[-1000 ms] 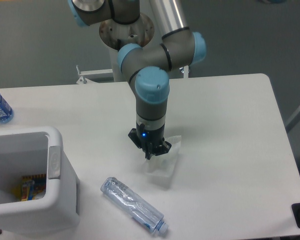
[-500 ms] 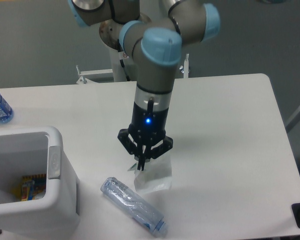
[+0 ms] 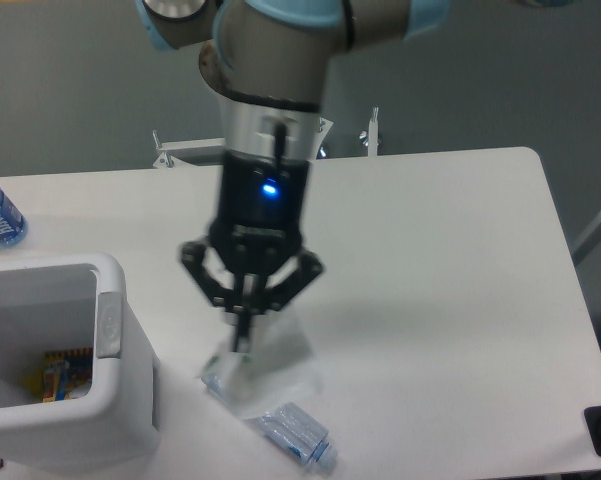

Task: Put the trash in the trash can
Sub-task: 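Lift the tissue and carry it over the white bin, release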

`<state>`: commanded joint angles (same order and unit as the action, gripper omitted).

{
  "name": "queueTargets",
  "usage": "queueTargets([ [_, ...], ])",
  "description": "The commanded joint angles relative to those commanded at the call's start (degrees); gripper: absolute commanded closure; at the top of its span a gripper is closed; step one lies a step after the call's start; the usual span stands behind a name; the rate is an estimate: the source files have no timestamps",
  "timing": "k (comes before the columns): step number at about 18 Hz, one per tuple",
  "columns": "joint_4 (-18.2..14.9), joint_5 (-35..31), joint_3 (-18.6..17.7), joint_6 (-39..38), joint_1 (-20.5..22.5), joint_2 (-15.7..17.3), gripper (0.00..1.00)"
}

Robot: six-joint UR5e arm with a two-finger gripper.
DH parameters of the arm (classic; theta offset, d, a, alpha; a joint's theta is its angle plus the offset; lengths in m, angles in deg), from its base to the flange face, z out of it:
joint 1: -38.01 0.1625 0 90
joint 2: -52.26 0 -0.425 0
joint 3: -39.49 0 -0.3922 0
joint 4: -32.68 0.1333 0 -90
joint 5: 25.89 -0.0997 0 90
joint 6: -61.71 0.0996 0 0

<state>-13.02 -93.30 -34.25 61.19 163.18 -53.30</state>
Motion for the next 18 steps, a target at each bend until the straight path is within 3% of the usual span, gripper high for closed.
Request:
queueTargets([
  [4, -0.09, -0.09, -1.40, -0.71, -5.89, -0.09, 1.00],
  [9, -0.09, -0.26, -2.63, -0.71, -9.76, -0.44, 1.00],
  [18, 0.00, -0.53, -7.82, -0.62, -11.18, -0.62, 1.00],
])
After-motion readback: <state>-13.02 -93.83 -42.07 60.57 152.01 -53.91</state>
